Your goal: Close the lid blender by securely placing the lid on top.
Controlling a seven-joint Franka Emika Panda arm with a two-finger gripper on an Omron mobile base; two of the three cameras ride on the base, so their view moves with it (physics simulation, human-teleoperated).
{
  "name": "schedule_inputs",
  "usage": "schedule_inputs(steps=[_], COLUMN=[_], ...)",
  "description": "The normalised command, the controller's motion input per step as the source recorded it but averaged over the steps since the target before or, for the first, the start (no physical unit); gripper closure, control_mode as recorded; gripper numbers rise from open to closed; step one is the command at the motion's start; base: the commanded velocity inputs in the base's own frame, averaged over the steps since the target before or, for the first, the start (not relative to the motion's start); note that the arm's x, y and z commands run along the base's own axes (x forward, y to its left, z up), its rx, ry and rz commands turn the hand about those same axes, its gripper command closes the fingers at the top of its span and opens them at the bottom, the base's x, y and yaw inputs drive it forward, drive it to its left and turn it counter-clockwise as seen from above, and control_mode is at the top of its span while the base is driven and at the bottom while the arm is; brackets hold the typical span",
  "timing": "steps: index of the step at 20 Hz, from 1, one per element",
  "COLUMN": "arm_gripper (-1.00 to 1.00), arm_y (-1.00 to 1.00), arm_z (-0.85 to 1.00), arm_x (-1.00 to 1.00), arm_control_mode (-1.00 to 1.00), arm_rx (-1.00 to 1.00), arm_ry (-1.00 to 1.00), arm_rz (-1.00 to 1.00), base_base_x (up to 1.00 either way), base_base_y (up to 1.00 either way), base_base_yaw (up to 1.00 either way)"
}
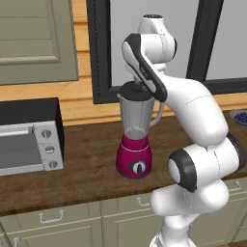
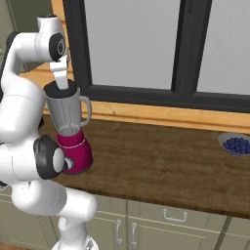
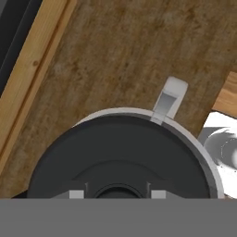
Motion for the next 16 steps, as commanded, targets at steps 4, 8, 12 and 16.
schedule_inputs(steps=[4,8,12,16], arm_gripper=[1.00,1.00,-1.00,-1.00], arm_y=[0.00,0.00,0.05,0.04], arm_z=[0.00,-0.04,-0.01,0.02], arm_x=[-0.03,0.00,0.00,-0.04], arm_control_mode=[-1.00,-1.00,-1.00,-1.00], arm_rx=[-0.01,-0.01,0.00,0.00], arm_ry=[0.00,0.05,0.08,-0.01], arm_rz=[0.00,0.00,0.00,0.00], base_base_x=[0.00,0.00,0.00,0.00], base_base_y=[0.00,0.00,0.00,0.00], base_base_yaw=[0.00,0.00,0.00,0.00])
